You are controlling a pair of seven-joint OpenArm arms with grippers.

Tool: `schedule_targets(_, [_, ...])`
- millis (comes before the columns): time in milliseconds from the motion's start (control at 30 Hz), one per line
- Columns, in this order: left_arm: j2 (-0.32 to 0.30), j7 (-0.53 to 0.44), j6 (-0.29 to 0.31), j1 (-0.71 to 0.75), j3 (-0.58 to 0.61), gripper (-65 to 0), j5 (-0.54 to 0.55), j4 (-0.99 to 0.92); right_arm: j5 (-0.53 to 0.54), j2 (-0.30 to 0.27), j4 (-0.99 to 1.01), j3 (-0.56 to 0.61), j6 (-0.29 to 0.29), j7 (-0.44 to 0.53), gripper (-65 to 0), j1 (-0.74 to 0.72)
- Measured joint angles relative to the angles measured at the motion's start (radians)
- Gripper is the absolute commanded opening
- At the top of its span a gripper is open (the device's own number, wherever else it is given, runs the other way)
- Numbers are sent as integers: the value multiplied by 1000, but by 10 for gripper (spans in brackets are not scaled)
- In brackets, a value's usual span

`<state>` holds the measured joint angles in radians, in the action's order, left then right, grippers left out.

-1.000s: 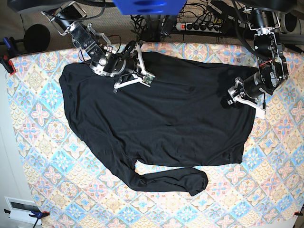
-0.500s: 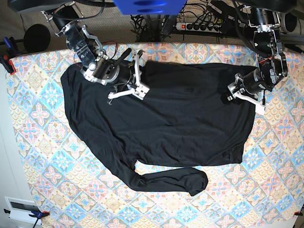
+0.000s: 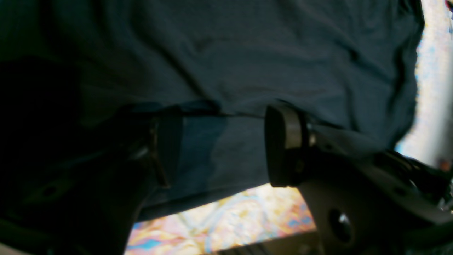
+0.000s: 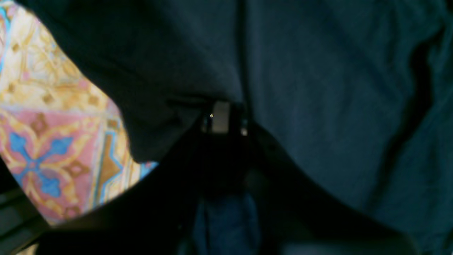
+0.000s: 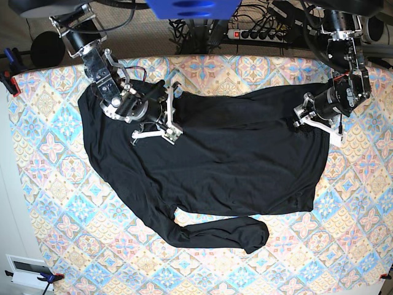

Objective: Layout the t-shirt on the table in an organized manner, then fold the t-shirt properly
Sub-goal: 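Grasp the shirt fabric near the collar with both grippers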

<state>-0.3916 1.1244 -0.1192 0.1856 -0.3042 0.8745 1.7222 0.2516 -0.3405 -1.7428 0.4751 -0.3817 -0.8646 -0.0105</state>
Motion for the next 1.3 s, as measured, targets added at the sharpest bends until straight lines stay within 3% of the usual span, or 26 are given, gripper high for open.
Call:
schedule_targets(167, [6,9,7,0,28,-287,-43,0,8,8,81,0,-4,29,-619,-14])
schedule_targets(367, [-2,10,4,1,38,-287,-84,0,-6,98,145,-4,11,50,-504,-56])
schedule_targets(500, [-50,10,3,3,39,-287,-87,0,-2,89,150,-4,7,66,-459,-50])
schedule_targets(567, [-74,7,6,6,51,-287,-82,2,-9,89,145,-5,10,72,-459,-50])
schedule_targets(700, [-180,10,7,26,168,-287,-81,4,-9,89,122,-7,11,71,-460,-44])
schedule_targets(800, [-237,9,8,19,262,-287,-78,4,-5,97,92,-88,0,71,-460,-36])
schedule_targets(933, [-250,-8,7,17,280,-287,-82,3,-17,82,22,-189,19,74,-459,16])
schedule_targets(1100, [-253,-54,8,17,285,-287,-84,3,-7,91,-50,-212,8,80,-459,80])
schedule_targets(1300, [-253,-59,8,17,384,-287,-97,0,-16,27,-49,-270,15,52,-457,179])
